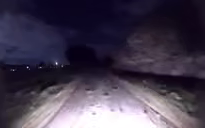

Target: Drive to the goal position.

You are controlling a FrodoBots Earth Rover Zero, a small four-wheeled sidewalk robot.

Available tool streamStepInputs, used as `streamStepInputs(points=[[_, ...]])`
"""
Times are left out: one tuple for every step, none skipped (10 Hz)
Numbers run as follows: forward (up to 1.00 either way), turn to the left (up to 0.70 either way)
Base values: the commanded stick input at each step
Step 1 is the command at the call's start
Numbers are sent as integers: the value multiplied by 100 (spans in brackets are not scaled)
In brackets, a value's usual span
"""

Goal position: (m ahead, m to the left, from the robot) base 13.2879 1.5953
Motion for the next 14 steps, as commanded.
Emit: streamStepInputs(points=[[85,0],[85,0],[85,23],[85,26],[85,22],[85,13],[85,3],[85,0],[85,0],[85,0],[85,0],[85,0],[85,0],[85,0]])
